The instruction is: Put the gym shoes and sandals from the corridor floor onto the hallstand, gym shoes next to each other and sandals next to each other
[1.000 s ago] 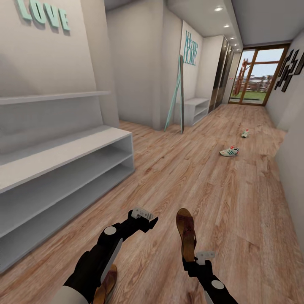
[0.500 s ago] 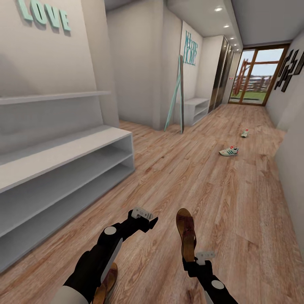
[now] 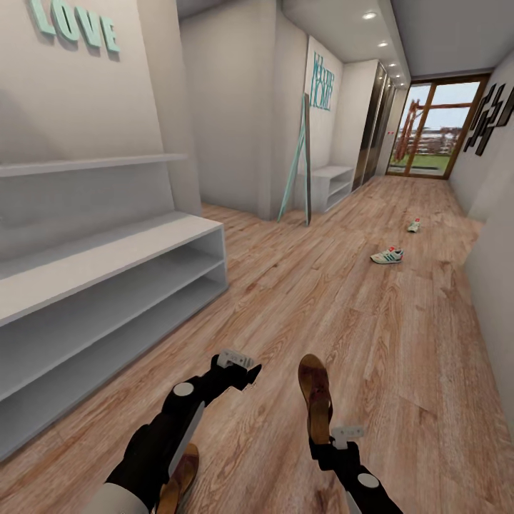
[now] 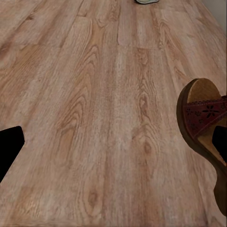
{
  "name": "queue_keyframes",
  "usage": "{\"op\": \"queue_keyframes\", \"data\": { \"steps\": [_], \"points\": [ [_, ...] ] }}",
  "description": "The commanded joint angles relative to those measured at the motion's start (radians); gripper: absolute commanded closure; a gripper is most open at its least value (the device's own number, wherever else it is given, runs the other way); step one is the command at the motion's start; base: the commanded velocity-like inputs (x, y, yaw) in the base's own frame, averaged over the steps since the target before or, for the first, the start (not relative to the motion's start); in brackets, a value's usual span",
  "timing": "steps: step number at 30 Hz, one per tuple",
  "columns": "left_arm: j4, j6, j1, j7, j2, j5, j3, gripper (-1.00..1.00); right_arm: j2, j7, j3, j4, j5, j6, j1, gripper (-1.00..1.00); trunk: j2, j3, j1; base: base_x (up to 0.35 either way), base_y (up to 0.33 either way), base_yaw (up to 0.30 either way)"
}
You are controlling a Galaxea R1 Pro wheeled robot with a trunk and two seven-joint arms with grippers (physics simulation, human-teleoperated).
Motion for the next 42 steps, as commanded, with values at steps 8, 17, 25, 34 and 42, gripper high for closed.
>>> {"op": "queue_keyframes", "data": {
  "steps": [8, 17, 25, 34, 42],
  "points": [
    [0.103, -0.012, 0.0, 0.144, -0.001, -0.003, 0.073, -1.0, 0.002, -0.001, 0.001, -0.041, -0.002, 0.325, -0.006, 1.0, 0.0, -0.001, 0.0, 0.0, 0.0, 0.0],
    [0.15, -0.035, 0.0, 0.216, -0.002, 0.002, 0.085, -1.0, 0.0, 0.002, 0.001, -0.161, -0.001, 0.575, -0.009, 1.0, 0.0, -0.001, 0.0, 0.0, 0.0, 0.0],
    [0.155, -0.042, 0.005, 0.22, -0.001, 0.023, 0.122, -1.0, -0.001, 0.005, 0.004, -0.196, -0.001, 0.592, -0.009, 1.0, 0.0, -0.001, 0.0, 0.0, 0.0, 0.0],
    [0.155, -0.059, 0.007, 0.22, 0.001, 0.071, 0.141, -1.0, -0.001, 0.004, 0.005, -0.273, -0.001, 0.595, -0.009, 1.0, 0.0, -0.001, 0.0, 0.0, 0.0, 0.0],
    [0.154, -0.06, 0.008, 0.22, 0.001, 0.075, 0.144, -1.0, -0.001, 0.004, 0.006, -0.283, -0.001, 0.595, -0.009, 1.0, 0.0, -0.001, 0.0, -0.08, -0.036, 0.0]
  ]
}}
